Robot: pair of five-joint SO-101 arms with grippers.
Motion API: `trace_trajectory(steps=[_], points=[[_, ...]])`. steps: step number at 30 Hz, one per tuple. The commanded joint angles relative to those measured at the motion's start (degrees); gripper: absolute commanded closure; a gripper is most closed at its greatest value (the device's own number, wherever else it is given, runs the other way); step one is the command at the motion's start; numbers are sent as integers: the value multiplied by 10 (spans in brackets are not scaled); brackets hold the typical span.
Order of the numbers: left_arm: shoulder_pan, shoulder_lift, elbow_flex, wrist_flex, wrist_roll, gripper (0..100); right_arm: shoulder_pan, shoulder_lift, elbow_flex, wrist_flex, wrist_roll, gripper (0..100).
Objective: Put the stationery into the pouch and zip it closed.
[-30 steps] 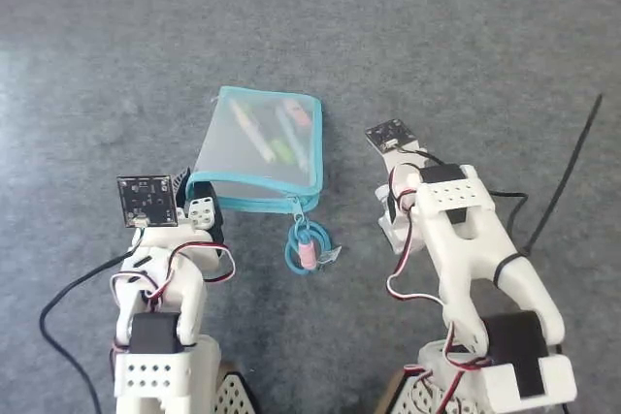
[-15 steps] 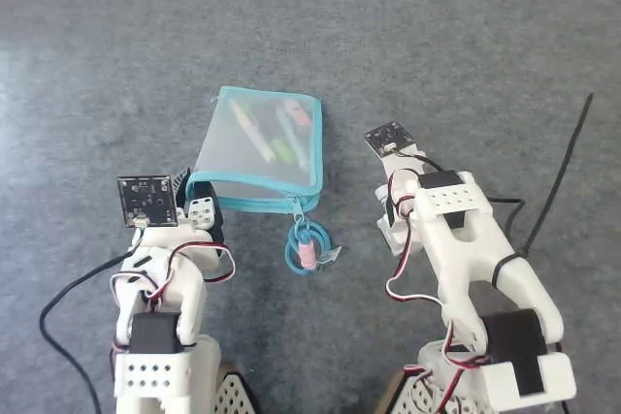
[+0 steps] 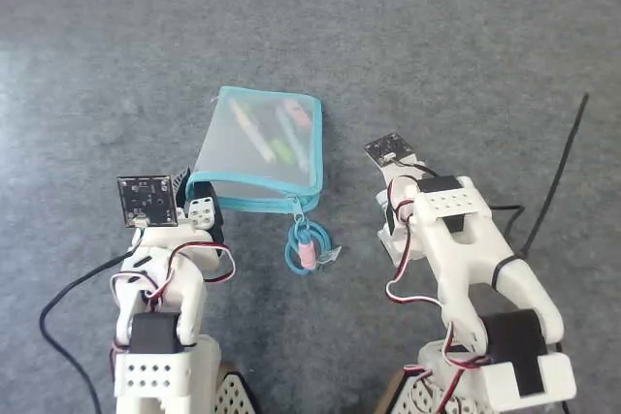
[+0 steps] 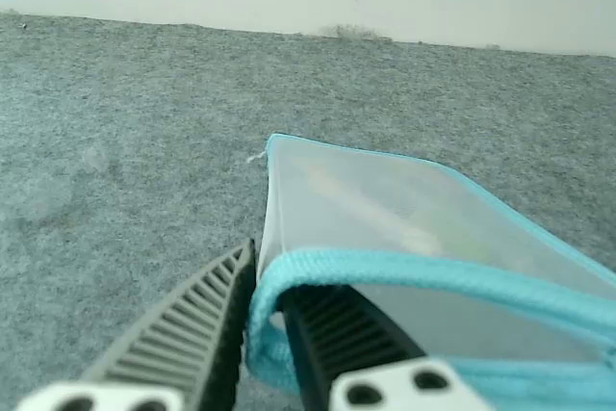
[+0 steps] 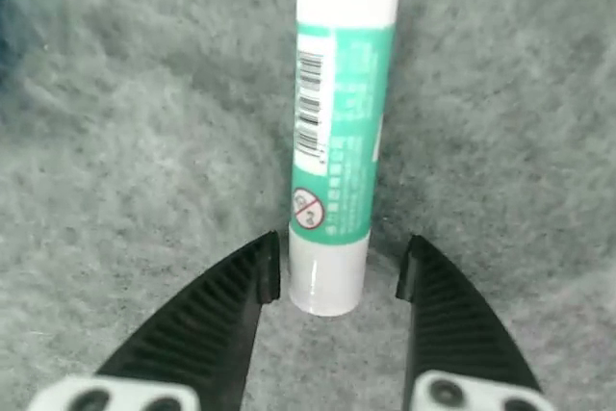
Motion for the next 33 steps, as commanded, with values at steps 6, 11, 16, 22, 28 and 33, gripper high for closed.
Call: trace_trajectory(steps=[6,11,16,22,28,33], points=[[0,-8,-7,-7,-9,988,1,-4,1,-3,4,922],[0,-8,-7,-7,-9,988,24,-19,-10,13,4,983],[0,-8,-7,-8,-9,988,54,-115,-38,90,33,991],[0,-8,-6,-9,-9,988,-30,-309,-60,222,61,992],[1,-6,-6,-10,-9,988,-198,-401,-187,372,54,992],[1,-6,-6,-10,-9,988,-287,-338,-277,407,26,992]])
